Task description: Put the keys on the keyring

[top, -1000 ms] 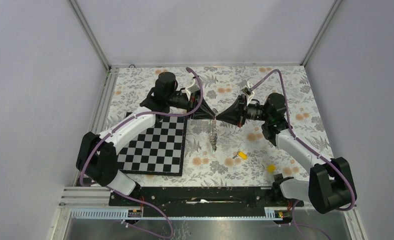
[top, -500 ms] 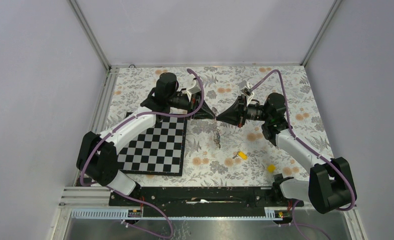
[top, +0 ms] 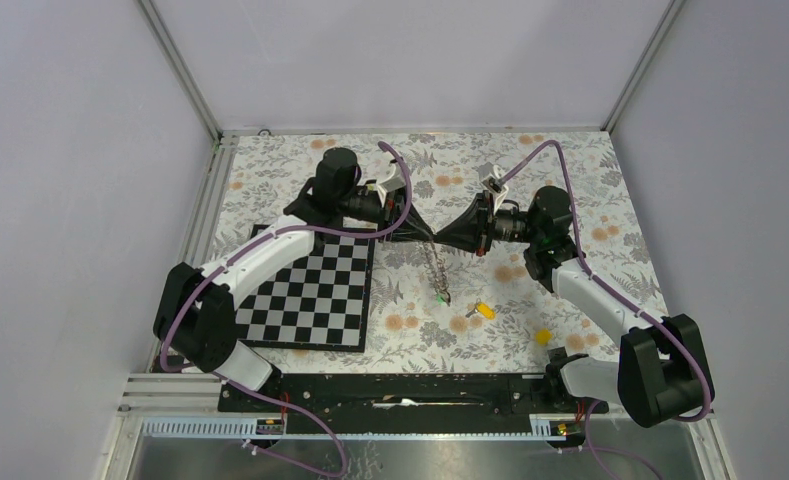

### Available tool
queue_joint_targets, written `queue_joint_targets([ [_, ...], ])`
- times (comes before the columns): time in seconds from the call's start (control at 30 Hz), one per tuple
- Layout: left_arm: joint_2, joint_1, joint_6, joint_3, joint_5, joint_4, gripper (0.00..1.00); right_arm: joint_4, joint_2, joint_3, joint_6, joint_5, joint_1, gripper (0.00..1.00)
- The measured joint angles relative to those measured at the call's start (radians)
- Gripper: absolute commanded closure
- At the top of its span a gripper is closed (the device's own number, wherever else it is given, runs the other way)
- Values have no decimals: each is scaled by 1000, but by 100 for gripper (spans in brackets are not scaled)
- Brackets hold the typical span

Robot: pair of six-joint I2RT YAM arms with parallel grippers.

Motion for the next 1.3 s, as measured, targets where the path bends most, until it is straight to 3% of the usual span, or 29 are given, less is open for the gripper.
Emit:
queue_joint_targets([
  [0.13, 0, -2, 3, -8, 0, 1, 66, -19, 0, 0, -14, 2, 0, 100],
  [0.37, 0, -9, 0, -30, 3, 2, 54, -65, 0, 0, -45, 11, 0, 100],
  [0.77, -2, -14, 0, -48, 3, 1, 50, -102, 0, 0, -71, 28, 0, 100],
  [1.13, -9, -14, 13, -49, -37, 1, 81, -103, -2, 0, -77, 23, 0, 100],
  [1.3, -9, -14, 23, -49, -51, -1, 100, -105, -3, 0, -77, 26, -1, 100],
])
